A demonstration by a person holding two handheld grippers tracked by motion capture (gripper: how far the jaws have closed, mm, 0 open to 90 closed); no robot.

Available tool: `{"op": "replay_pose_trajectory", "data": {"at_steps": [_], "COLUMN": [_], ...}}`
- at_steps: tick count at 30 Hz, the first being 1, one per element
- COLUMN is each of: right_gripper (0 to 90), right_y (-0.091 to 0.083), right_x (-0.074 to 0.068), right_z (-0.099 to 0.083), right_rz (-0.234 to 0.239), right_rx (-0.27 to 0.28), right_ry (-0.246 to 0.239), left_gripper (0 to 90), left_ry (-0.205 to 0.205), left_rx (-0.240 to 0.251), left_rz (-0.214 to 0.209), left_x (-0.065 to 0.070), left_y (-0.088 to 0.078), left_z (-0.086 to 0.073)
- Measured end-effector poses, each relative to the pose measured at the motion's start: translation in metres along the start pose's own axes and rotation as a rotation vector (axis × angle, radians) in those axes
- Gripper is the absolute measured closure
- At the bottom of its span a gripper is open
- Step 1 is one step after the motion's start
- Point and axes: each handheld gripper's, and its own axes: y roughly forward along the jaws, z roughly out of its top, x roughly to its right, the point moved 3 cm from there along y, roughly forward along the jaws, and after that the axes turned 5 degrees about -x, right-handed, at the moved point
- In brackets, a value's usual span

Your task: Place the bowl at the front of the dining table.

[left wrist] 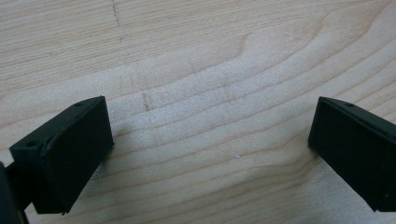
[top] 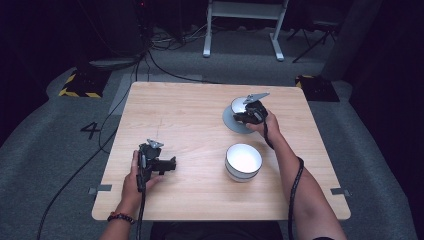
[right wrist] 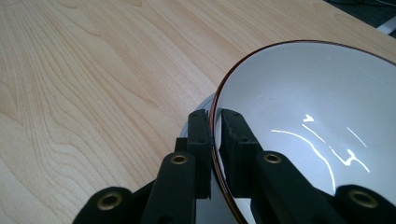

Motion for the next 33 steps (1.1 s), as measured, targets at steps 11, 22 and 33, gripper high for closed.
{"op": "replay_pose_trajectory", "data": {"at_steps": [11, 22, 33], "right_gripper": [81.8, 79.2, 72.3], "right_y": [0.0011, 0.0003, -0.0014], "right_x": [-0.0011, 0.0003, 0.0004], "right_z": [-0.0011, -0.0026, -0.0039], "right_rz": [0.003, -0.004, -0.023], "right_rx": [0.003, -0.003, -0.003], "right_ry": [0.011, 0.010, 0.017], "left_gripper": [0.0, 0.0, 0.0], "left_ry": [0.000, 0.001, 0.001], "left_rx": [0.000, 0.000, 0.000], "left_rz": [0.000, 0.002, 0.001], "left_x": [0.0000, 0.0000, 0.0000], "left_y": [0.0000, -0.0001, 0.0000], "left_z": [0.0000, 0.0000, 0.0000]}}
